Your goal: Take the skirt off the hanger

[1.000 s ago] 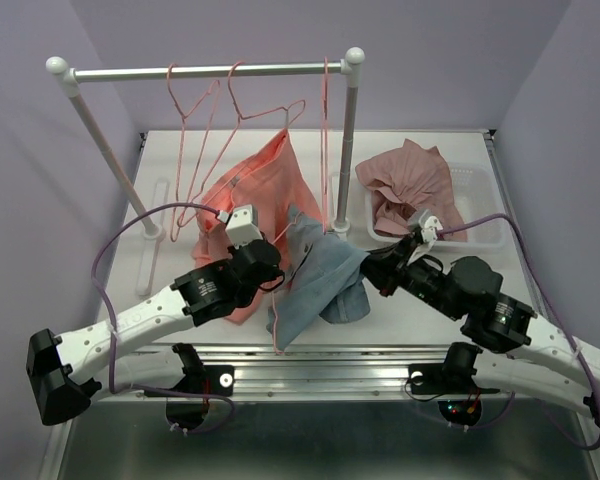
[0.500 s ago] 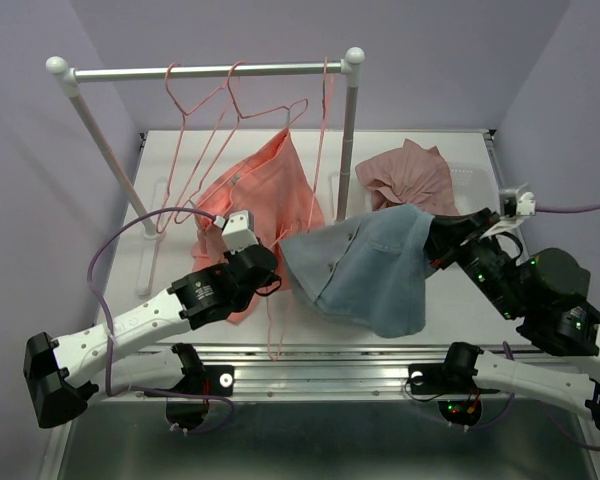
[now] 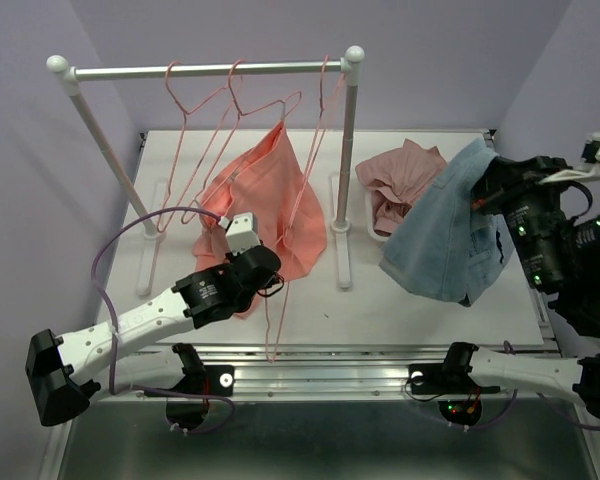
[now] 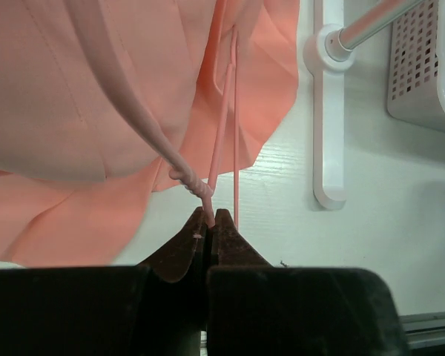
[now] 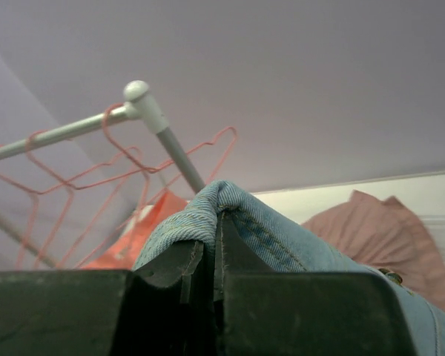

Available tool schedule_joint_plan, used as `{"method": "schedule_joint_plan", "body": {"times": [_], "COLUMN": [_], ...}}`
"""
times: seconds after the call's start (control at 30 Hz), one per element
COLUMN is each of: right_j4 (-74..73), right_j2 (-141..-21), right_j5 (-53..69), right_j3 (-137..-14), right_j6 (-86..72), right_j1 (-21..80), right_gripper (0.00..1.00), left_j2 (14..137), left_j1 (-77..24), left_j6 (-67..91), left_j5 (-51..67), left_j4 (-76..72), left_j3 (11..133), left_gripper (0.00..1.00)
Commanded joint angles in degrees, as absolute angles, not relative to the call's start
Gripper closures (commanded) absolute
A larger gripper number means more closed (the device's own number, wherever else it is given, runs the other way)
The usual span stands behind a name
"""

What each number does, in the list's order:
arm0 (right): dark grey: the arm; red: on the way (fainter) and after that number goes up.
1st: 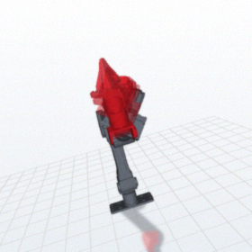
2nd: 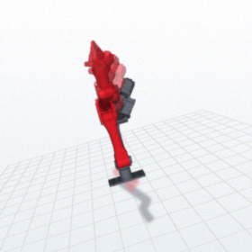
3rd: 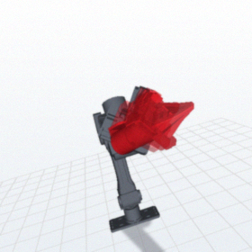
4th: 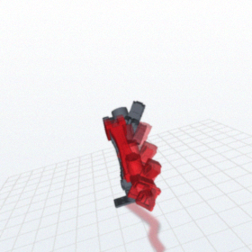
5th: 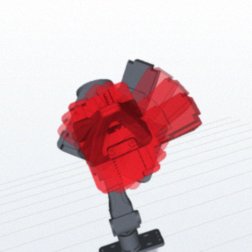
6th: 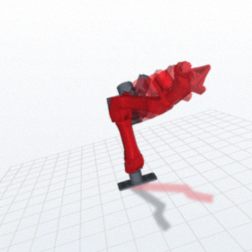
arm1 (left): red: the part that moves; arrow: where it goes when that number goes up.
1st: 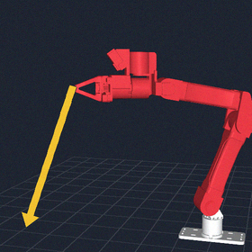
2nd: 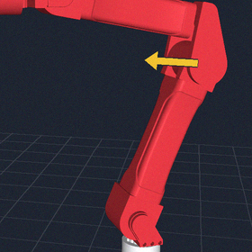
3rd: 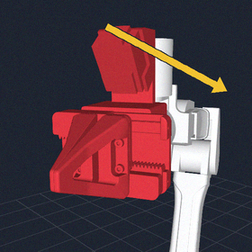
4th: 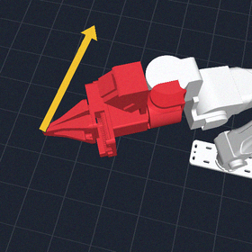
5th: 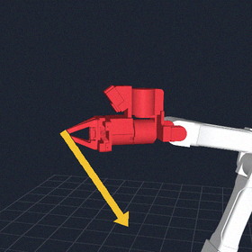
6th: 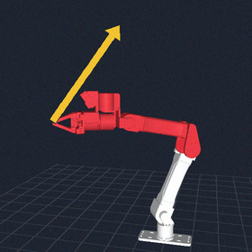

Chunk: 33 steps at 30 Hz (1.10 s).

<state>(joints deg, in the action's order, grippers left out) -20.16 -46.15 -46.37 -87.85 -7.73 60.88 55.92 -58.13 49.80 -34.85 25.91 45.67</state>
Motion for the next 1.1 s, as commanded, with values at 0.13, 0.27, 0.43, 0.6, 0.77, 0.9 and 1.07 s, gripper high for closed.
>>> {"method": "schedule_joint_plan", "body": {"times": [0.13,0.27,0.43,0.6,0.77,0.9,1.07], "right_j4": [-17.5,-13.2,-7.2,-4.3,-4.0,-4.0,-4.1], "right_j2": [-60.4,-66.6,-71.2,-72.9,-76.0,-78.9,-78.1], "right_j5": [-62.8,-67.1,-67.2,-65.4,-59.9,-51.2,-38.5], "right_j3": [-107.7,-114.3,-116.8,-114.5,-108.6,-103.0,-89.4], "right_j6": [6.8,17.2,25.7,26.7,20.7,12.5,0.9], "right_j1": [61.3,61.3,61.3,58.7,41.2,28.8,17.5], "right_gripper": [0.99,0.99,0.99,0.99,0.99,0.99,0.99], "left_j2": [51.2,51.2,51.0,51.0,51.2,51.3,51.5], "left_j1": [-58.7,-58.8,-59.2,-59.3,-59.4,-59.4,-59.4], "left_j6": [43.3,41.6,40.6,40.4,40.1,40.0,38.9], "left_j5": [-33.2,-33.0,-32.3,-32.8,-32.5,-33.0,-33.9], "left_j4": [22.8,22.3,21.8,21.7,21.9,23.0,24.1], "left_j3": [47.5,47.9,48.4,48.6,49.4,50.7,52.0], "left_gripper": [1.0,1.0,1.0,1.0,1.0,1.0,1.0]}}
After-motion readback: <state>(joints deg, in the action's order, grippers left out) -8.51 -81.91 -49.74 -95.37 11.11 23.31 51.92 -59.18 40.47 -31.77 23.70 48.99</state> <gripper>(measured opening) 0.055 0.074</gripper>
